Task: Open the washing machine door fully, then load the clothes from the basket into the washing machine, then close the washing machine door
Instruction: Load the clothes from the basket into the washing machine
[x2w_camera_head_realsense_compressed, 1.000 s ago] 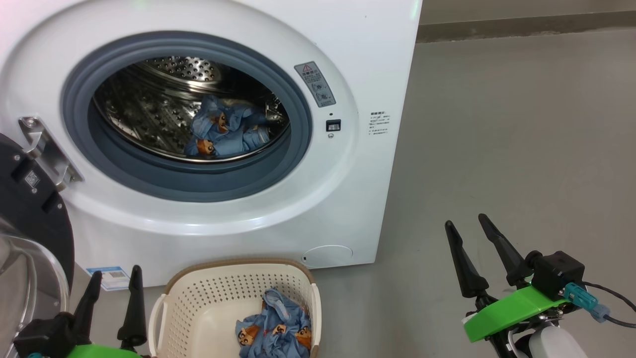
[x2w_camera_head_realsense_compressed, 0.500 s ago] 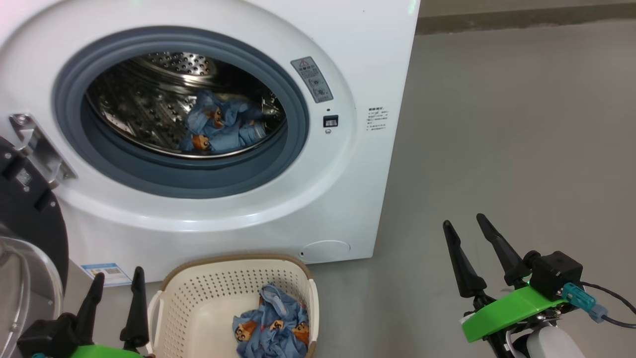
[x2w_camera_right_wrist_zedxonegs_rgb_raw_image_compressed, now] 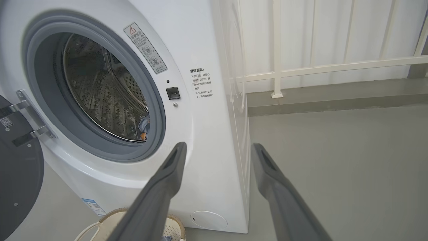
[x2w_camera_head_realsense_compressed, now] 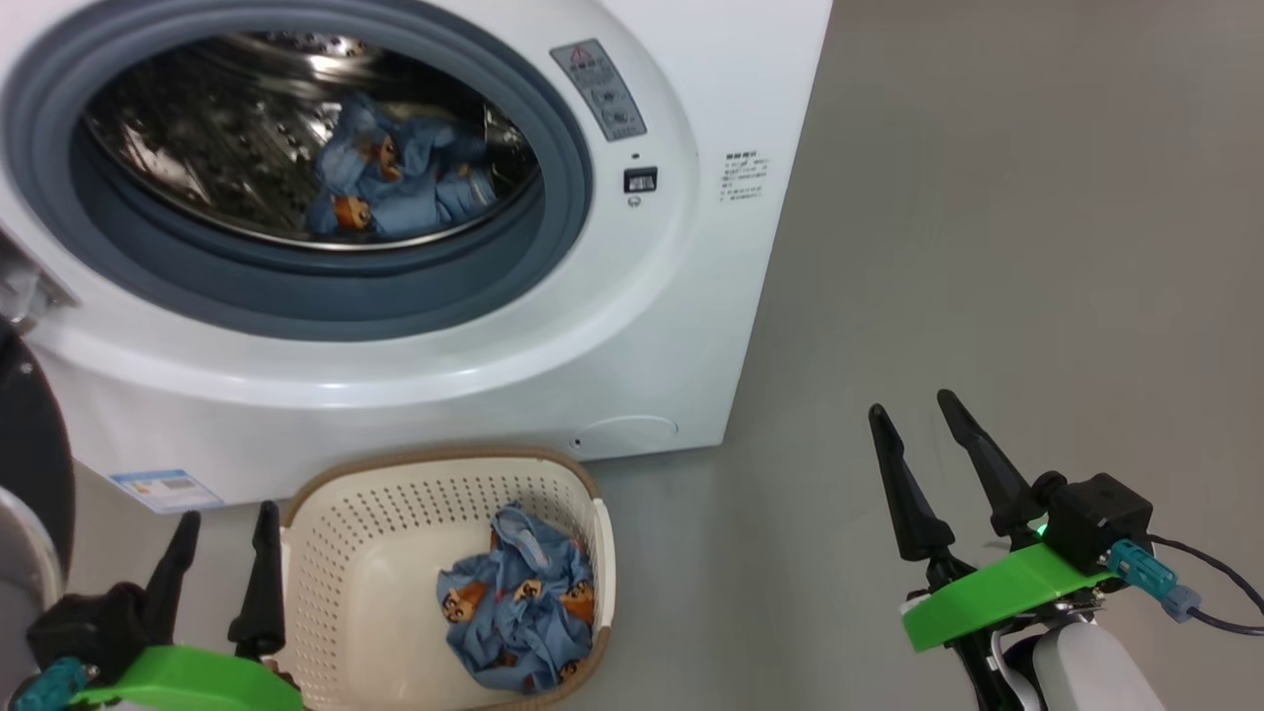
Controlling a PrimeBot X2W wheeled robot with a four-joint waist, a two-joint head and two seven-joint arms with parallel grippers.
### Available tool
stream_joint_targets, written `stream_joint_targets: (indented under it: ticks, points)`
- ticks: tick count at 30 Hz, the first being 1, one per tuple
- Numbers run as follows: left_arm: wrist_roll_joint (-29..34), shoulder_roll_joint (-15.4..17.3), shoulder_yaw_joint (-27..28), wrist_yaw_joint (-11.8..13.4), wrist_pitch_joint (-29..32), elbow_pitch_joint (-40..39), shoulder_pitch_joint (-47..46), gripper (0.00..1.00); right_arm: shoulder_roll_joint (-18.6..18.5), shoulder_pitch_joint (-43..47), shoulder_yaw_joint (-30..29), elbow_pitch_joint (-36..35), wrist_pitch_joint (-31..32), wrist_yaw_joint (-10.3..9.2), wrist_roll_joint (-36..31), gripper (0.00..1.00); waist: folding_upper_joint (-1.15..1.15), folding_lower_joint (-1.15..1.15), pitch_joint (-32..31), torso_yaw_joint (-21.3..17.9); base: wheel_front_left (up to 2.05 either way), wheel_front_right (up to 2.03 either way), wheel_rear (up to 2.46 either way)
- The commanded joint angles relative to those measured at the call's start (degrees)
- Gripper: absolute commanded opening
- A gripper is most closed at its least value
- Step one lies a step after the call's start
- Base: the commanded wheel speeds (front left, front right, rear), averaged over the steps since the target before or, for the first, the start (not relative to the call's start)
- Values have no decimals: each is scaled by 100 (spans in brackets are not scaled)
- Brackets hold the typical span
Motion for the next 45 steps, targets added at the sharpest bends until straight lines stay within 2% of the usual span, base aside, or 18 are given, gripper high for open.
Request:
stream_joint_targets:
  ticks: [1, 15, 25, 34, 45]
  points:
    - [-16, 202, 196, -31, -4, -47, -301, 100, 43, -174, 92, -165, -28, 9, -76, 100, 0, 0, 286, -71, 0, 0, 0]
    - [-366, 323, 52, -492, 322, 454, -845, 100, 133, -396, 97, -404, -28, 9, -96, 100, 0, 0, 1137, -271, 0, 0, 0]
    - [-643, 492, -371, -751, 622, 1103, -1553, 100, 135, -565, 226, -670, -28, 9, 34, 100, 0, 0, 1924, -448, 0, 0, 0]
    - [-774, 810, -1343, -784, 633, 1934, -2416, 100, 135, -788, 399, -896, -28, 9, 177, 100, 0, 0, 2710, -673, 0, 0, 0]
    - [-1468, 1297, -2814, -786, 807, 2610, -3406, 100, 135, -956, 638, -1191, -28, 9, 371, 100, 0, 0, 3558, -979, 0, 0, 0]
